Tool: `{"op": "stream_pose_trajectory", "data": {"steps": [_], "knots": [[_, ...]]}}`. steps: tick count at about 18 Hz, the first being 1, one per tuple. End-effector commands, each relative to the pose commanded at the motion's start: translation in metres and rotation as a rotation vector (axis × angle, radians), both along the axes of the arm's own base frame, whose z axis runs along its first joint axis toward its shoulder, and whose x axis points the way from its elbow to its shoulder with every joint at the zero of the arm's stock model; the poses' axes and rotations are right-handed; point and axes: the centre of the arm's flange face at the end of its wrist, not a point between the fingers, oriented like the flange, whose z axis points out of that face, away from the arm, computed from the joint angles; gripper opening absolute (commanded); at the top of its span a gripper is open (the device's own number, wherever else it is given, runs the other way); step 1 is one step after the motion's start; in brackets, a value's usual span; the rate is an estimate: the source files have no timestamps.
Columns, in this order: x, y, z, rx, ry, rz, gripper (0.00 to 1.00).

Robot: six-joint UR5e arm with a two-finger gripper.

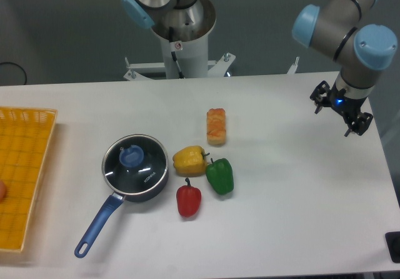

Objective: Open the lid

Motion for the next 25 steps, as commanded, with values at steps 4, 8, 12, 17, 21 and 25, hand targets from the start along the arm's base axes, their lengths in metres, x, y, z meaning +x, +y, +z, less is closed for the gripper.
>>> {"op": "stream_pose_trajectory", "data": {"steps": [4, 8, 12, 17, 21, 25], "knots": [[0.0, 0.0, 0.001, -0.001, 0.002, -0.012, 1.0], [0.005, 0.001, -0.004, -0.003, -0.007, -0.006, 1.0], [0.011, 0.002, 0.002, -0.008, 0.0, -0.001, 1.0], [0.029, -0.002, 0.026, -0.009, 0.032, 0.068, 1.0], [0.061, 0.0, 0.04, -0.007, 0.033, 0.099, 1.0], [0.097, 0.021, 0.042, 0.003, 0.018, 0.152, 1.0]]}}
